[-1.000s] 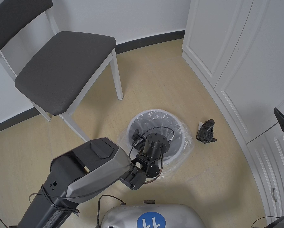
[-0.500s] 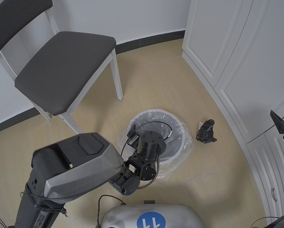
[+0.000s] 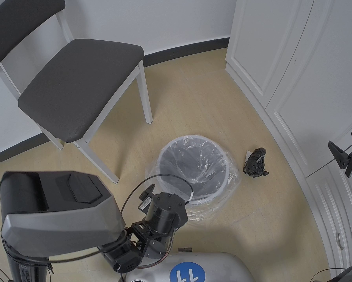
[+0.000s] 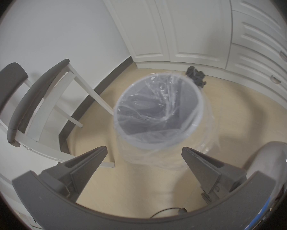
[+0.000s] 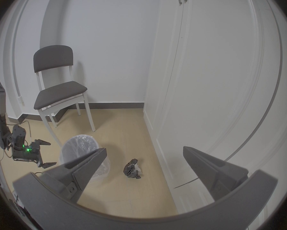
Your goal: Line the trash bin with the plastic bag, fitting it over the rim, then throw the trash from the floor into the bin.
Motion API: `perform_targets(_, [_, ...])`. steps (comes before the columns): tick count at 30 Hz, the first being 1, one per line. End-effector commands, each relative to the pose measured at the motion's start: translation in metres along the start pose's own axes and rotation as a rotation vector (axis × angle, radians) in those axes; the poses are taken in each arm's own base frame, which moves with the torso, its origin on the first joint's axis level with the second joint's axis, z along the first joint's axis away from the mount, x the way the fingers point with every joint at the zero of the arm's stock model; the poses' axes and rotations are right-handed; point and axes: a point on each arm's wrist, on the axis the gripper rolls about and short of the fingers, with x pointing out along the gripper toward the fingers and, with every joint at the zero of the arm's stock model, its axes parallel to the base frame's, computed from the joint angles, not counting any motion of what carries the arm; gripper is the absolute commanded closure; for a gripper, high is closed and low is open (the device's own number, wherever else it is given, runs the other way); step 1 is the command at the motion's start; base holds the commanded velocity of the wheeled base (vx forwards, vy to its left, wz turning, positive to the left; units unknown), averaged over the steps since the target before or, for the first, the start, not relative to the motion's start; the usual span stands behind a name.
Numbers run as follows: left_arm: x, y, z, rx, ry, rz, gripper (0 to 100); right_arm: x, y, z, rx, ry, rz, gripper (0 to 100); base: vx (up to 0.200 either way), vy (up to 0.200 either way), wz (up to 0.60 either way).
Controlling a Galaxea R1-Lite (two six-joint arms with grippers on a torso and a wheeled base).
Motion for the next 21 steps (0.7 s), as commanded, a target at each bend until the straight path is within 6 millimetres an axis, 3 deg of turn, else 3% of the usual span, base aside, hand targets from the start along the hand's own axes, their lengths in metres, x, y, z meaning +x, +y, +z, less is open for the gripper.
perform_targets(1, [-0.013,-0.008,-0.014,0.019,0.021,-0.056,0,0.004,0.001,-0.003,0.002,0.02,0.008,0,0.0,0.0,0.0])
perform_targets(7, [0.005,-0.027,-0.035,0.018,0.042,-0.084,0,0.005,0.001,-0.005,0.003,0.027,0.01,0,0.0,0.0,0.0])
perform_targets(12, [0.036,-0.037,-0.054,0.004,0.07,-0.057,0,0.01,0.001,-0.008,0.005,0.048,0.013,0,0.0,0.0,0.0])
perform_targets(21, [0.093,-0.011,-0.068,-0.081,0.092,0.051,0,0.017,0.001,-0.014,0.009,0.083,0.019,0,0.0,0.0,0.0])
